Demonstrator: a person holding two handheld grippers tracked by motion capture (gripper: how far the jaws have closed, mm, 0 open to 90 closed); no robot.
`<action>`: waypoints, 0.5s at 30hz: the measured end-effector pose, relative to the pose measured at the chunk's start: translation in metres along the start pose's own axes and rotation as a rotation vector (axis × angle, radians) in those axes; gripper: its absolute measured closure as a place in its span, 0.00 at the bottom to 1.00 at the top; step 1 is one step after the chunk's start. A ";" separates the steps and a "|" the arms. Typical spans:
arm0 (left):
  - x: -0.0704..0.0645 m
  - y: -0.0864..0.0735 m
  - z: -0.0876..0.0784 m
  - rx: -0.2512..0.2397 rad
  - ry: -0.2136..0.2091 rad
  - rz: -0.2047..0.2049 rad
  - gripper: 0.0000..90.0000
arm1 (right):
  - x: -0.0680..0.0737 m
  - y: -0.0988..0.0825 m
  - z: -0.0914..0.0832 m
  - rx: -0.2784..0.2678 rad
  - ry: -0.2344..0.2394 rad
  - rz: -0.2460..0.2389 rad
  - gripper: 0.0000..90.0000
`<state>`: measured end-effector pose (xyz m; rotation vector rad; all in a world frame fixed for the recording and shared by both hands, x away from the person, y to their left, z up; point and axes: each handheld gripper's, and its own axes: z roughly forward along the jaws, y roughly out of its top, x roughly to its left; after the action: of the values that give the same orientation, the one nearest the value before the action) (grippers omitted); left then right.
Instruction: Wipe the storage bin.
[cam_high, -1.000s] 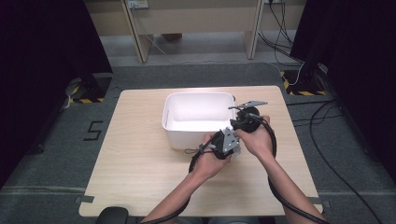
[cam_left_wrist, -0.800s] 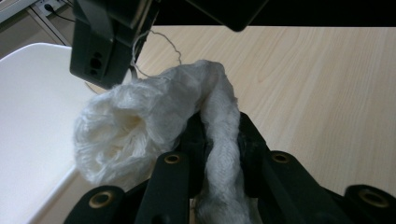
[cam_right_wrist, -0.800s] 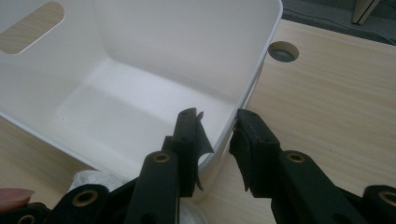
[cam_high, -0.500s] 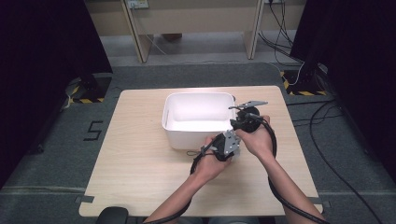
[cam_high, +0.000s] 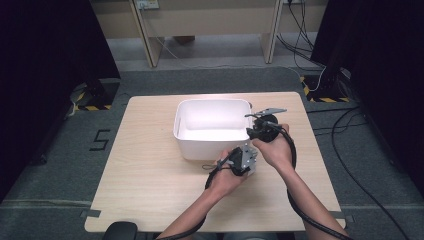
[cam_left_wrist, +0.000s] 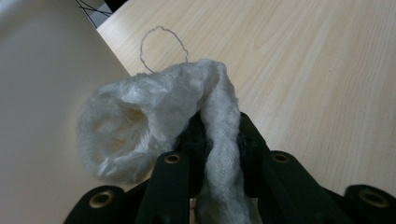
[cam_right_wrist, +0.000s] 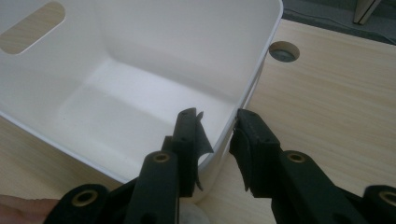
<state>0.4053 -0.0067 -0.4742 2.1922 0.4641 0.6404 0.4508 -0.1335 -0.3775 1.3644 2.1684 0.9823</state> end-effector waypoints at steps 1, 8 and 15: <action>0.000 -0.002 0.002 0.001 0.000 -0.005 0.86 | 0.000 0.000 0.000 0.000 0.000 0.000 0.78; -0.001 -0.007 0.007 0.017 -0.004 -0.008 0.86 | 0.000 0.000 0.000 -0.001 0.001 -0.002 0.78; -0.001 -0.008 0.005 0.035 -0.018 -0.018 0.86 | 0.000 0.000 0.000 -0.003 0.003 0.006 0.78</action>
<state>0.4068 -0.0054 -0.4832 2.2224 0.4889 0.6061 0.4508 -0.1332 -0.3778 1.3697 2.1649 0.9899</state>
